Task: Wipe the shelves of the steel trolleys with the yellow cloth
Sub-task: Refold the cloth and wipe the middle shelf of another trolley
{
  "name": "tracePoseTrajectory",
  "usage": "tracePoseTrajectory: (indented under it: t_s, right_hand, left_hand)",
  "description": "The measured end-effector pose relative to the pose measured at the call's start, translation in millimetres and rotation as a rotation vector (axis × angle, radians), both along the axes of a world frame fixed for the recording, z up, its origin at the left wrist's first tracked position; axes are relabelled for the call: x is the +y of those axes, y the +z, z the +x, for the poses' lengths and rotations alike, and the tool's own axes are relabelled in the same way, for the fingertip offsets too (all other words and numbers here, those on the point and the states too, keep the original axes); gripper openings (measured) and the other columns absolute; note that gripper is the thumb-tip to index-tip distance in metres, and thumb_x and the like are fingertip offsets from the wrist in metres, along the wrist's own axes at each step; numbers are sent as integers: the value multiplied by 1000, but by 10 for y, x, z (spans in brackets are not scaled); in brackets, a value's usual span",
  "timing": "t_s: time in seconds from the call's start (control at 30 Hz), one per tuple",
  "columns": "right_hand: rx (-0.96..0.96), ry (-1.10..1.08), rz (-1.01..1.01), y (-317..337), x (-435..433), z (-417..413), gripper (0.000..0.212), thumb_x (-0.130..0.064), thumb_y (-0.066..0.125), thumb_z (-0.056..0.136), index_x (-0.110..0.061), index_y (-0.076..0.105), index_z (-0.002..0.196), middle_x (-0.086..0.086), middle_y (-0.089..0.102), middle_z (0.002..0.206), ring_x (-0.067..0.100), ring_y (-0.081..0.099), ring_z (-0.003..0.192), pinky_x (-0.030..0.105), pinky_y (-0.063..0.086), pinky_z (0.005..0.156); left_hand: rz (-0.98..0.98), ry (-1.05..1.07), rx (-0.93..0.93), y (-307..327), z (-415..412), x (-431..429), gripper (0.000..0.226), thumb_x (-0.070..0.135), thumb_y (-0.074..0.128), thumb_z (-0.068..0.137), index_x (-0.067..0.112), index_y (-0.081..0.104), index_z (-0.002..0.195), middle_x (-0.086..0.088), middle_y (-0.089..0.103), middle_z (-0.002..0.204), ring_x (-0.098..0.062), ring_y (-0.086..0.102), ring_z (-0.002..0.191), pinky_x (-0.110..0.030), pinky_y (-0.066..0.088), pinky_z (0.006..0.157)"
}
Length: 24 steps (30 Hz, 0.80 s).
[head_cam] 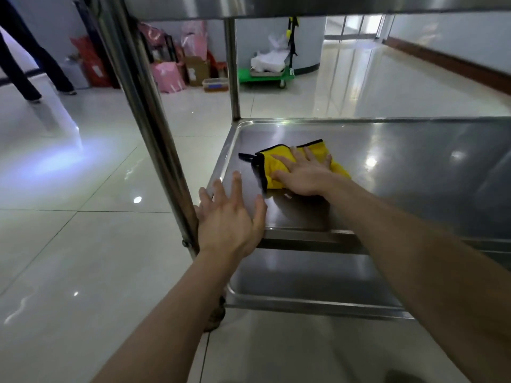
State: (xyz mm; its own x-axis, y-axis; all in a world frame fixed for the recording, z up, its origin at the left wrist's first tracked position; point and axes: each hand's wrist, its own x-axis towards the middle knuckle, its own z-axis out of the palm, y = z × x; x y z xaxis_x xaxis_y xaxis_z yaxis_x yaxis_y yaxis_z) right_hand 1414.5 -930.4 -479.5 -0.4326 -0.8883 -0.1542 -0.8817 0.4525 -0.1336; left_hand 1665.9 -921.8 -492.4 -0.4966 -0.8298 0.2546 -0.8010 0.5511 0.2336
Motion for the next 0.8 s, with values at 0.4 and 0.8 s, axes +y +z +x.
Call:
tracePoseTrajectory:
  t_s: [0.4, 0.8]
  right_hand:
    - [54, 85, -40, -69, 1039, 593, 67, -85, 15, 96, -68, -5, 158, -9, -13, 179, 25, -14, 165, 74, -10, 124]
    - [24, -40, 3, 12, 120, 403, 88, -99, 7, 77, -67, 0, 159, -6, -10, 180, 31, -13, 165, 80, -11, 118]
  left_hand:
    - [-230, -99, 1073, 1, 646, 251, 23, 35, 61, 106, 26, 47, 122, 6, 46, 116, -17, 53, 103, -31, 48, 87]
    - [224, -84, 1130, 256, 583, -298, 62, 84, 56, 91, 23, 49, 93, -21, 61, 73, -41, 61, 66, -61, 54, 66]
